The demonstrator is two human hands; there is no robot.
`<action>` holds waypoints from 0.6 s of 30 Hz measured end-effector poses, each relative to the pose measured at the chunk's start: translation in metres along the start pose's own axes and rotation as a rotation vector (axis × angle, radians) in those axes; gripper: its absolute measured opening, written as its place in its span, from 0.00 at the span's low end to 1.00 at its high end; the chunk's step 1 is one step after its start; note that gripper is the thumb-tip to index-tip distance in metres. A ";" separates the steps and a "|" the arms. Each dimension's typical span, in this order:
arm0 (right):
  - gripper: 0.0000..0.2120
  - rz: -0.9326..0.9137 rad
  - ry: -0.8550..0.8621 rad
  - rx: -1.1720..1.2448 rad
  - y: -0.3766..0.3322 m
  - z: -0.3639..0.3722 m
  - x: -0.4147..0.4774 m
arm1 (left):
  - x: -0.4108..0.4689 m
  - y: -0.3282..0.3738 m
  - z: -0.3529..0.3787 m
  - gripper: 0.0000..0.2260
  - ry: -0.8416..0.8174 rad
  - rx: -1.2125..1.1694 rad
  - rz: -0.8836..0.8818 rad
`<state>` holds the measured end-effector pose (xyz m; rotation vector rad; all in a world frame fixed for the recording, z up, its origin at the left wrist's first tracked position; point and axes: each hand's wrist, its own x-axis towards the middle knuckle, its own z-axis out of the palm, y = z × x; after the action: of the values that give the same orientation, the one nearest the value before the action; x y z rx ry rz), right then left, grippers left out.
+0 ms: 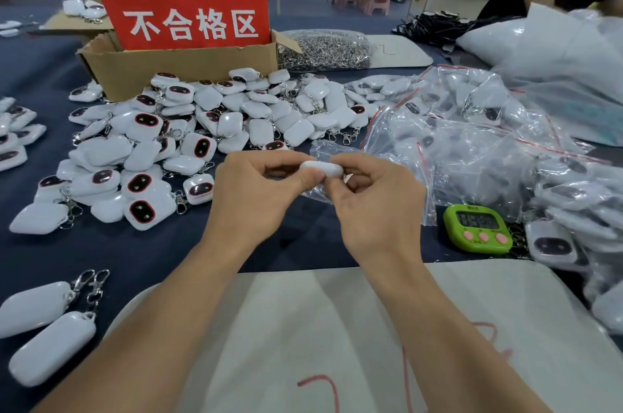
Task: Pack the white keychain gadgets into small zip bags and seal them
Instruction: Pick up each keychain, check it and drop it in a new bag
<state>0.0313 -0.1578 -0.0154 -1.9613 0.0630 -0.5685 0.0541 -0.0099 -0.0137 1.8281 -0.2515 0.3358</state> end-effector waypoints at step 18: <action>0.13 0.248 -0.321 0.300 -0.014 0.002 -0.002 | 0.012 -0.004 -0.004 0.20 0.003 -0.254 -0.250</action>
<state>0.0277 -0.1493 -0.0047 -1.6961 0.0176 -0.0902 0.0663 -0.0046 -0.0115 1.5859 -0.0578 0.1247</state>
